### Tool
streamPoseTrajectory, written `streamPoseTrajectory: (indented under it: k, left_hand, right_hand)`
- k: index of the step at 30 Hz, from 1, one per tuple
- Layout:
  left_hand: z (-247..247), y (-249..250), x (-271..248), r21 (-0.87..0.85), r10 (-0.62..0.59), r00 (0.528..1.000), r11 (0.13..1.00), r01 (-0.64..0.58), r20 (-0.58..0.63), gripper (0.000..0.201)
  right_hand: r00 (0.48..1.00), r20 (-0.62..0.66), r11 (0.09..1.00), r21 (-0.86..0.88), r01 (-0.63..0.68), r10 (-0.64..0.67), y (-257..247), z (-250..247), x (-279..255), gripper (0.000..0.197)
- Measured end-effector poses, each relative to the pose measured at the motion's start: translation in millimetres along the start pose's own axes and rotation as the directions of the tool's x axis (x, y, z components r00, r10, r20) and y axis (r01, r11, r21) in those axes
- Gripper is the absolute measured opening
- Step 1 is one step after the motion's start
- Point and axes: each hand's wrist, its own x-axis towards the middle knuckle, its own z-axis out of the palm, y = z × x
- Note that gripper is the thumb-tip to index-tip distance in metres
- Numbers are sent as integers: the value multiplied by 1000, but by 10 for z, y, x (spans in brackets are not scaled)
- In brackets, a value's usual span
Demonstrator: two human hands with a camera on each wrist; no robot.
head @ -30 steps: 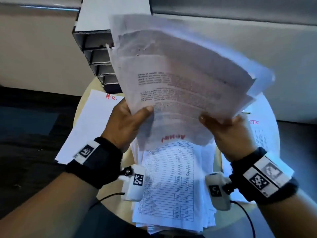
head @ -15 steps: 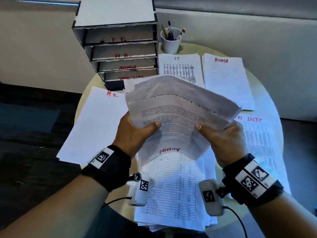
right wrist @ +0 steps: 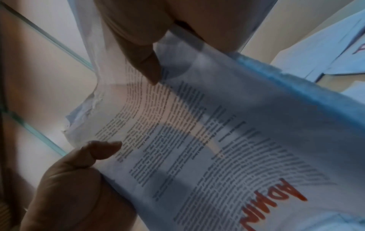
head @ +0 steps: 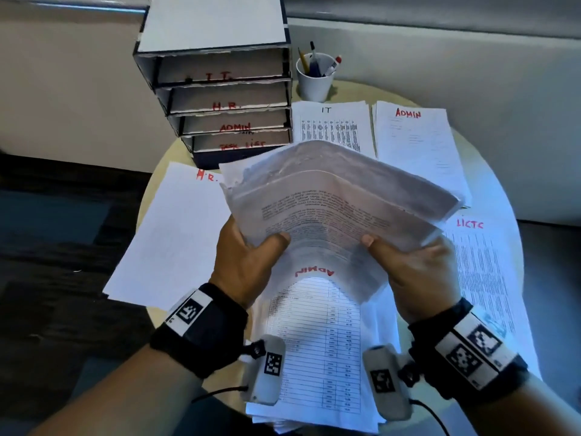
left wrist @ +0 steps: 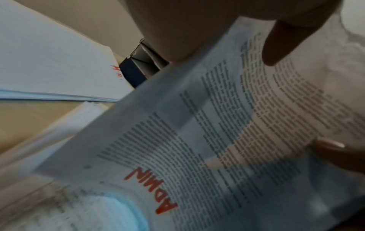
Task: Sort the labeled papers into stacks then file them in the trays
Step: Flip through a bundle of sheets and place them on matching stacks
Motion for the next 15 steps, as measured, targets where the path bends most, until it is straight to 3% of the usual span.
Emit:
streamPoseTrajectory:
  k: [8, 12, 15]
  left_hand:
    - [-7, -193, 30, 61, -97, 993, 994, 92, 71, 61]
    - [71, -157, 101, 4, -57, 997, 998, 57, 53, 52]
    - [102, -235, 160, 78, -125, 992, 989, 122, 30, 39]
  right_hand:
    - [991, 27, 991, 15, -134, 134, 141, 7, -55, 30]
    - [994, -9, 994, 35, -106, 106, 110, 22, 6, 25]
    - [984, 1, 983, -28, -179, 180, 172, 53, 39, 20]
